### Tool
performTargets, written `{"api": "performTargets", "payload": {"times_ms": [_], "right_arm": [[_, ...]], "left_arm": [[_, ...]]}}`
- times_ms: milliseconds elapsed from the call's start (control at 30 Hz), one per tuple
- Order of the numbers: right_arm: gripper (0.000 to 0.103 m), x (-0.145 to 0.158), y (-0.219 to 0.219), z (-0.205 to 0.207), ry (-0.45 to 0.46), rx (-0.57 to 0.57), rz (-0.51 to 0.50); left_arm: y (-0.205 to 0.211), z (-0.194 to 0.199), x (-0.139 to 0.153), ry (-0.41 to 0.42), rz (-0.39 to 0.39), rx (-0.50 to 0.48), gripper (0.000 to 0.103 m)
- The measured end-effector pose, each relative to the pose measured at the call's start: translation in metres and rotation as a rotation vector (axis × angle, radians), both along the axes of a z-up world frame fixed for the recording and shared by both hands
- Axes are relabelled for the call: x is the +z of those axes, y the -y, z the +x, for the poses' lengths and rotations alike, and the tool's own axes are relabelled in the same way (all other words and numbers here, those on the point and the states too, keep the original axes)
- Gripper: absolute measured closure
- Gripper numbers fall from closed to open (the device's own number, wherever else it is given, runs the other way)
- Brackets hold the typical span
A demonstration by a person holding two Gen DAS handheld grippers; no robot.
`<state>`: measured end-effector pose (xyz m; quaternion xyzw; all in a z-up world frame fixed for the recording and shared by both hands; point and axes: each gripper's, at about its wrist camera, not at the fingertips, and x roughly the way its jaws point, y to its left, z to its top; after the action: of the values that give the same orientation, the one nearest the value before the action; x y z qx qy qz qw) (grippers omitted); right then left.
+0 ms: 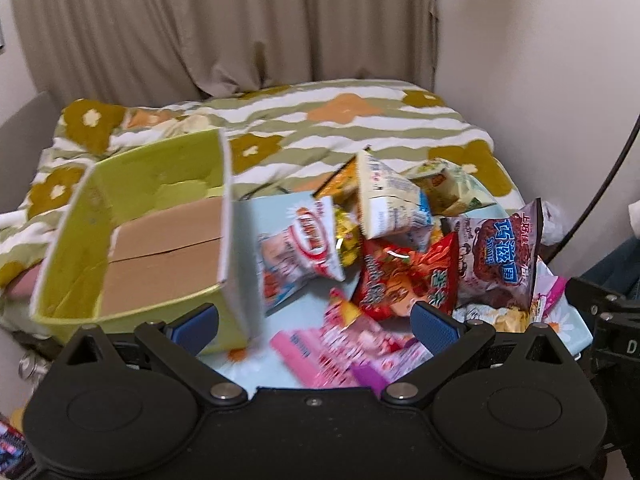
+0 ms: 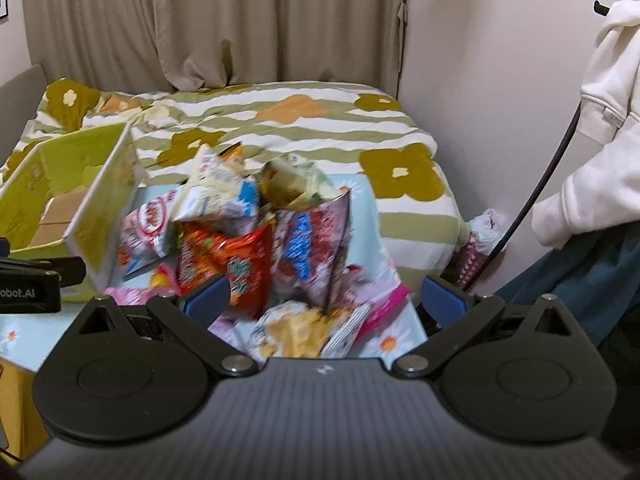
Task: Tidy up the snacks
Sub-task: 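Grasp the red chili-strip bag with the left gripper while the right grasps the purple Oishi bag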
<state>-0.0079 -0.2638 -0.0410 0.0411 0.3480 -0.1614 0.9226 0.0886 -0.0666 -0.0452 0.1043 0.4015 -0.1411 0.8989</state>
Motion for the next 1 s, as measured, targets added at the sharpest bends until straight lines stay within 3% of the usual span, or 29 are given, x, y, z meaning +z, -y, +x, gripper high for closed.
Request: {"api": "performTargets", "payload": {"times_ms": [267,467,767,1000], "right_arm": [[0.0,-0.025,0.047,0.05,-0.007,0.061,0.066],[0.0,-0.047,0.067,0.082,-0.015,0.125,0.129],[0.0,-0.069,0.078,0.108,-0.035,0.2,0.193],[0.0,-0.082,0.085,0.119,-0.063,0.219,0.23]], "left_arm": [[0.05,0.053,-0.036,-0.064,-0.015,-0.064,0.0],[0.08,0.086,-0.074,-0.101,0.019,-0.123,0.0],[0.096,0.106,-0.104,-0.11,-0.004,-0.219,0.0],[0.11,0.106,-0.116,-0.091,0.033,-0.285,0.0]]}}
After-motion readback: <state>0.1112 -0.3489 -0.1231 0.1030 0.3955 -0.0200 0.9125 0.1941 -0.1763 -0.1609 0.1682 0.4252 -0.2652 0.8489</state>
